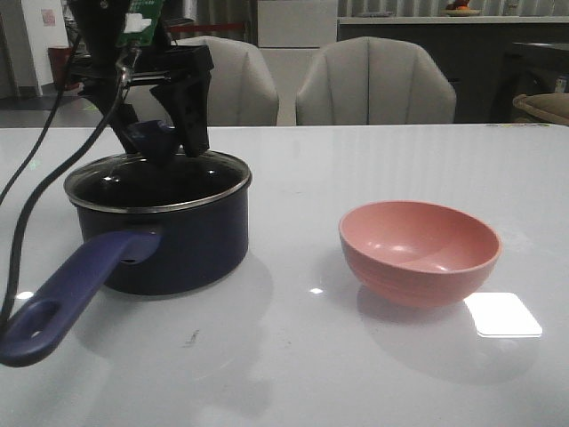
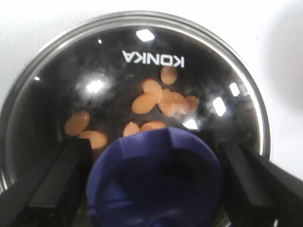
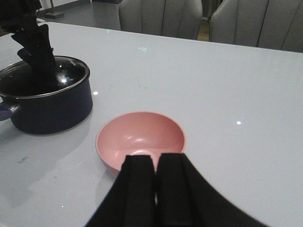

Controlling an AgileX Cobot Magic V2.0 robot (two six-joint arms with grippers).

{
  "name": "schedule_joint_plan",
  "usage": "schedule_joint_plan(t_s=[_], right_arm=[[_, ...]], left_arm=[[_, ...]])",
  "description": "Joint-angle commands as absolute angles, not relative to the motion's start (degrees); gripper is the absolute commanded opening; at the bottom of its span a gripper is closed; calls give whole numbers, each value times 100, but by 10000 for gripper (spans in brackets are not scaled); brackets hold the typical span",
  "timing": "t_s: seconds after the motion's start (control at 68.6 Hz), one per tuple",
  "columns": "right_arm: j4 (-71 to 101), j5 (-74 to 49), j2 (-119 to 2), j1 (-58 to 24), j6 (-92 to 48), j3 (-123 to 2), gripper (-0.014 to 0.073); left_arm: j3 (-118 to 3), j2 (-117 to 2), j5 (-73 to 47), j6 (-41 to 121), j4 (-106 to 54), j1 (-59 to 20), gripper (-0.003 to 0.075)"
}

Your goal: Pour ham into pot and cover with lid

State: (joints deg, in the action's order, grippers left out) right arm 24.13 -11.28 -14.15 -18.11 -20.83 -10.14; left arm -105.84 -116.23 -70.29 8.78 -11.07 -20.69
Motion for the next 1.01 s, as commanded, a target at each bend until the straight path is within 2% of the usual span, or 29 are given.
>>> schedule_joint_plan(t_s=[0.0,0.262,0.495,0.729,0.991], right_arm=[[2442,-714,-1459,-1821,-2134,-1168,157],[2442,-714,-1459,-1821,-2134,-1168,157],[2442,-714,-1459,-1821,-2134,-1168,157],[2442,-714,-1459,-1821,-2134,-1168,157],[2442,-714,-1459,-1821,-2134,-1168,157]], left_arm=[[-10872,-11313,-6874,782,-1224,-2103,615],[-11456,-11242,-7244,782,-1150,-2103,610],[-11310,-10540,-7244,782,-1069,-2081,529],[-10266,-9375,-6817,973,-1069,-2081,442],[-8223,-7622,-5898,973,-1069,-2081,379]])
